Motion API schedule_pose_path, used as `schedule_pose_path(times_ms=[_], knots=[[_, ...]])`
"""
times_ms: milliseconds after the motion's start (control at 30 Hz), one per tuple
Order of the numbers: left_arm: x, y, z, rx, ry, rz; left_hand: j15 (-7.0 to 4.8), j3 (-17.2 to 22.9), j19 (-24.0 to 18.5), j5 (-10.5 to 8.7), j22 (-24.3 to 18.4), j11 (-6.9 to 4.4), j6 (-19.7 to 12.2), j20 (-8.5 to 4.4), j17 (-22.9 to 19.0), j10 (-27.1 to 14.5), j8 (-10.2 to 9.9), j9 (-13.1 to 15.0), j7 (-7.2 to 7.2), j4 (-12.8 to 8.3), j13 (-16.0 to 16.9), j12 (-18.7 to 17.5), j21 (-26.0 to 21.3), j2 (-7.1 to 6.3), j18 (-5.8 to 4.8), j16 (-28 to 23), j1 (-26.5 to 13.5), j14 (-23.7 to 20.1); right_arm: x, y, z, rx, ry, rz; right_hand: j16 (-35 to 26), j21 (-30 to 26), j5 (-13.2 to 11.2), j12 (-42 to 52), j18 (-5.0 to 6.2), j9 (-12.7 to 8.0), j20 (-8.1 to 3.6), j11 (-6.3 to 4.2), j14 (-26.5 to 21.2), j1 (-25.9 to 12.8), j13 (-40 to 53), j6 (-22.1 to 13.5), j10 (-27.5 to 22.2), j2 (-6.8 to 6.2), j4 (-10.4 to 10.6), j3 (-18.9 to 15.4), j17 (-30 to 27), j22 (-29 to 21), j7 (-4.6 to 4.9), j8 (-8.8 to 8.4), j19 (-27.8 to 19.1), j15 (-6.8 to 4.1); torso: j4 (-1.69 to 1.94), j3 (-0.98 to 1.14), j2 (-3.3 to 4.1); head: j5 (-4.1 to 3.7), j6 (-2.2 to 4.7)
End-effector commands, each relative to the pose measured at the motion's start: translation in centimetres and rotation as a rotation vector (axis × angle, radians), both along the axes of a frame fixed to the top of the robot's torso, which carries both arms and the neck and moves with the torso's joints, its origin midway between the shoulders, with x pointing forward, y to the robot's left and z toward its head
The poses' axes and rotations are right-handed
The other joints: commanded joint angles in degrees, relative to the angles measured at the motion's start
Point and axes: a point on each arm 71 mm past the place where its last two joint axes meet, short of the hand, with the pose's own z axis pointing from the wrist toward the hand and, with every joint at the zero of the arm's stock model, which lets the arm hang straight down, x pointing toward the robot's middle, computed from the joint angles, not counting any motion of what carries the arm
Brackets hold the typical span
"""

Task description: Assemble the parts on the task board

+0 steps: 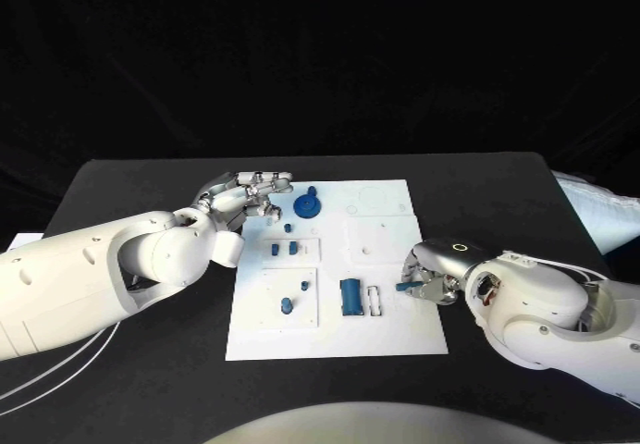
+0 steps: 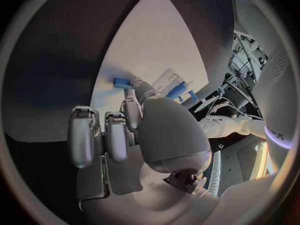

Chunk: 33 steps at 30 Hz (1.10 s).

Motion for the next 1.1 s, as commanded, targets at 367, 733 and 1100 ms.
schedule_pose_path(times_ms=[367, 733, 1100], knots=[[-0.1, -0.4, 0.1, -0.009, -0.007, -0.022, -0.13, -0.31, 0.34, 0.03, -0.05, -0.11, -0.21, 0.13, -0.05, -0.43, 0.24, -0.08, 0.04, 0.04, 0.1, 0.23, -0.27, 0.48, 0.98, 0.17, 0.02, -0.13, -0.7, 0.0, 0.8, 0.295, 0.145, -0.184, 0.05, 0.01, -1.83, 0.01, -0.49, 1.49, -0.25, -0.9, 4.93, -10.75, -11.94, 1.44, 1.97, -5.31, 4.22, 9.38, 10.29, 1.19, -0.26, 0.19, 1.02, -0.09, 0.04, -0.04, 0.05, -0.01, -0.06], [-0.2, -0.5, 0.1, -0.01, -0.006, -0.025, -0.13, -0.31, 0.34, 0.03, -0.05, -0.11, -0.21, 0.13, -0.05, -0.43, 0.24, -0.08, 0.04, 0.04, 0.1, 0.23, -0.27, 0.48, 0.98, 0.17, 0.02, -0.13, -0.7, 0.7, 0.4, 0.325, 0.222, -0.197, 0.12, 0.15, -1.12, 0.55, -0.54, 1.71, -0.29, -0.91, 4.97, -13.14, -11.44, 1.73, 2.32, -6.23, 5.64, 9.39, 10.44, 1.44, -0.3, 0.17, 1.14, -0.11, -0.06, -0.02, 0.0, 0.16, -0.33], [-0.2, -0.6, 0.1, -0.011, -0.004, -0.029, -0.13, -0.31, 0.34, 0.03, -0.05, -0.11, -0.21, 0.13, -0.05, -0.43, 0.24, -0.08, 0.04, 0.04, 0.1, 0.23, -0.27, 0.48, 0.98, 0.17, 0.02, -0.13, -0.4, 1.9, -0.6, 0.29, 0.273, -0.166, 0.0, 0.27, 1.2, 1.65, -0.58, 2.07, -0.39, -1.08, 4.94, -14.69, -10.57, 2.37, 2.97, -6.69, 6.46, 8.7, 10.24, 1.66, -0.52, 0.4, 1.24, -0.24, -0.02, 0.02, 0.07, 0.26, -0.56]])
